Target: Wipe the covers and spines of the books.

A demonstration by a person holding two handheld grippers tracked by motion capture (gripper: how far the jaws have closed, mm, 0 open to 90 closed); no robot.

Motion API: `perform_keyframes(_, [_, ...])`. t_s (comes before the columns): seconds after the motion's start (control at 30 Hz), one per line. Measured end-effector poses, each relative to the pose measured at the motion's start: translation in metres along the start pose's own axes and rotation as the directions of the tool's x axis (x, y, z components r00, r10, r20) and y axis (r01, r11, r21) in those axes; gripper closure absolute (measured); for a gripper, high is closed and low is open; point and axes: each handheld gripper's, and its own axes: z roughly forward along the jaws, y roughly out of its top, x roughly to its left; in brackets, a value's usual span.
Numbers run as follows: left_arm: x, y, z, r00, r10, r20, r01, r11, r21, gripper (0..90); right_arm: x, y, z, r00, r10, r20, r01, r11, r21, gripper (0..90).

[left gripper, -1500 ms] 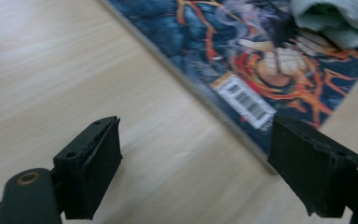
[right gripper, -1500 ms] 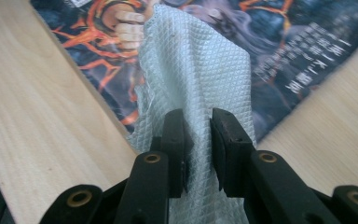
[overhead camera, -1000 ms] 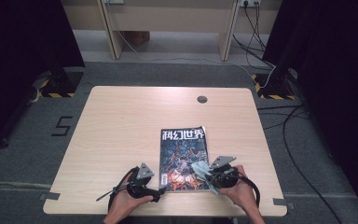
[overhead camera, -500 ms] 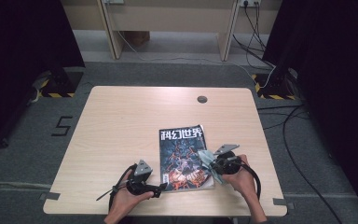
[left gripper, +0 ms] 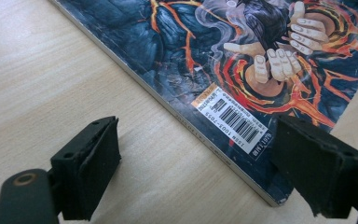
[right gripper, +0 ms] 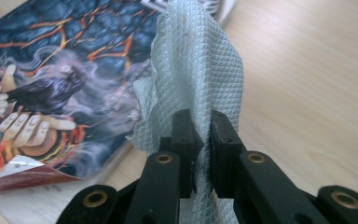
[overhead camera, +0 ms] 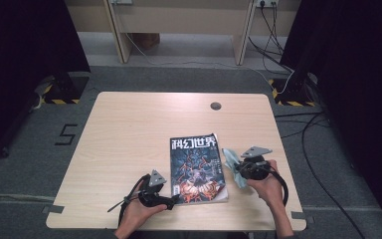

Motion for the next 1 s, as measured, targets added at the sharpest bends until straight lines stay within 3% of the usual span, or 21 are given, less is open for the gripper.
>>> perform_keyframes(0.07, [0.001,0.001,-0.001,0.9999,0.012,-0.010,-0.012,0.9999,0.005,14.8,-0.011,-0.004,-0.005,0.9992,0.023,0.034,-0.023,1.000,-0.004,82.7])
perform_keyframes(0.27, [0.009,0.001,-0.004,0.9996,-0.001,-0.028,0.001,0.9999,0.010,14.8,-0.036,-0.027,-0.003,0.9898,0.098,0.104,-0.104,0.993,0.057,82.5])
perform_keyframes(0.43, [0.015,0.000,-0.006,0.9991,-0.008,-0.042,0.009,0.9998,0.016,14.8,-0.050,-0.041,0.001,0.9812,0.124,0.148,-0.141,0.984,0.108,82.0])
perform_keyframes(0.5, [0.018,-0.001,-0.007,0.9989,-0.017,-0.044,0.018,0.9997,0.017,14.8,-0.052,-0.044,0.003,0.9792,0.114,0.168,-0.137,0.982,0.131,81.2])
perform_keyframes(0.67, [0.026,-0.001,-0.011,0.9977,-0.020,-0.065,0.022,0.9994,0.025,14.8,-0.053,-0.048,0.009,0.9781,0.106,0.179,-0.135,0.978,0.159,76.3])
perform_keyframes(0.73, [0.029,-0.002,-0.012,0.9971,-0.026,-0.072,0.027,0.9993,0.025,14.8,-0.052,-0.047,0.008,0.9758,0.114,0.187,-0.145,0.975,0.166,68.9])
perform_keyframes(0.87, [0.029,-0.003,-0.012,0.9971,-0.040,-0.065,0.042,0.9988,0.026,14.8,-0.047,-0.041,0.005,0.9688,0.135,0.208,-0.162,0.980,0.120,57.6])
perform_keyframes(1.0, [0.030,-0.002,-0.012,0.9972,-0.040,-0.064,0.041,0.9988,0.026,14.7,-0.030,-0.027,0.004,0.9777,0.116,0.175,-0.130,0.989,0.070,49.0])
